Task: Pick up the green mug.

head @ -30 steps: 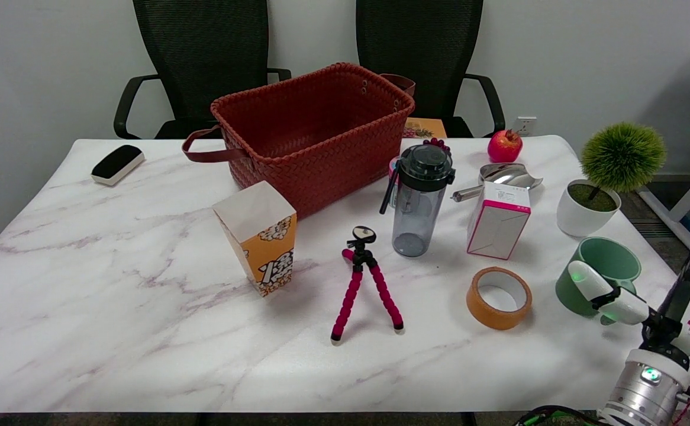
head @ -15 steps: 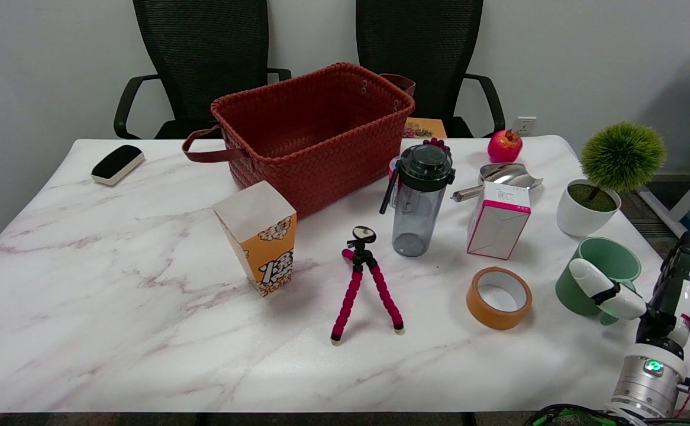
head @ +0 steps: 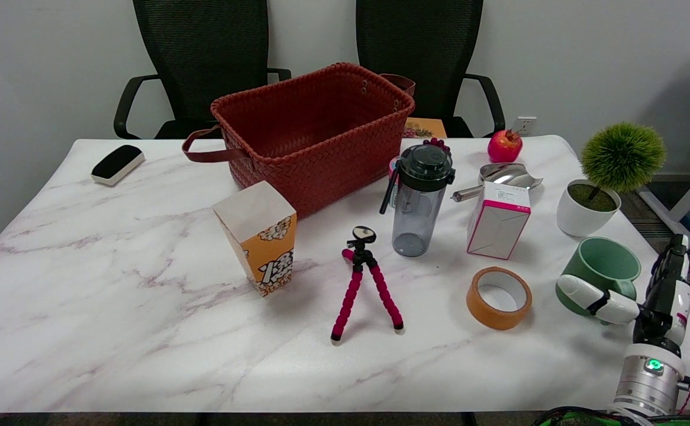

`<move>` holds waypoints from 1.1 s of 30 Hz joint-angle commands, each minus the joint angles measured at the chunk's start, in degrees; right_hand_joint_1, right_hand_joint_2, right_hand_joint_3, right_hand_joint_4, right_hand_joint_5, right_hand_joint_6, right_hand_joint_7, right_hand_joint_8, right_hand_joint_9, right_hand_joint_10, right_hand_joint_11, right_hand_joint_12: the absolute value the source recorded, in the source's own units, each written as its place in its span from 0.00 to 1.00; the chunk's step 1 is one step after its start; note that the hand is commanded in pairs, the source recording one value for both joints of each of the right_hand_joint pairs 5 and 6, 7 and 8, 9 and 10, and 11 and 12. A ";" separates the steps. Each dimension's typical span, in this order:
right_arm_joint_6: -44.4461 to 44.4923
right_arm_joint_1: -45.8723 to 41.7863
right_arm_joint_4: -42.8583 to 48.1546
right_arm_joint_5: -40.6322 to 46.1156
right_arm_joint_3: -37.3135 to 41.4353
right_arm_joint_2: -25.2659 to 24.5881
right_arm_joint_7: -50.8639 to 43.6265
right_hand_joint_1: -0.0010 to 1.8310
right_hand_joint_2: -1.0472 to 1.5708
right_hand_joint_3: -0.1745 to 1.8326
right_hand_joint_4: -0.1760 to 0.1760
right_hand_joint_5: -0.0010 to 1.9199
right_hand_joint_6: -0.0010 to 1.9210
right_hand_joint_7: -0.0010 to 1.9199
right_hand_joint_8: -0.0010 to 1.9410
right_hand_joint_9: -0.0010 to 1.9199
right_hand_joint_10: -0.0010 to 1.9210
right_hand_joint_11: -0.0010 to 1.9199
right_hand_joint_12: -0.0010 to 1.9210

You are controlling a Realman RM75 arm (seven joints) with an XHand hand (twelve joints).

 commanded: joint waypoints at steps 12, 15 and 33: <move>-4.20 -0.42 0.03 0.52 0.06 3.08 0.44 0.71 0.28 0.36 0.50 0.00 0.00 0.00 0.00 0.00 0.00 0.00 0.00; -4.20 -0.42 0.03 0.52 0.14 3.08 0.44 0.72 0.28 0.39 0.50 0.00 0.00 0.00 0.00 0.00 0.00 0.00 0.00; -4.20 -0.15 -0.12 0.84 0.14 3.11 0.44 0.74 0.31 0.45 0.50 0.01 0.01 0.16 0.15 0.00 0.00 0.14 0.14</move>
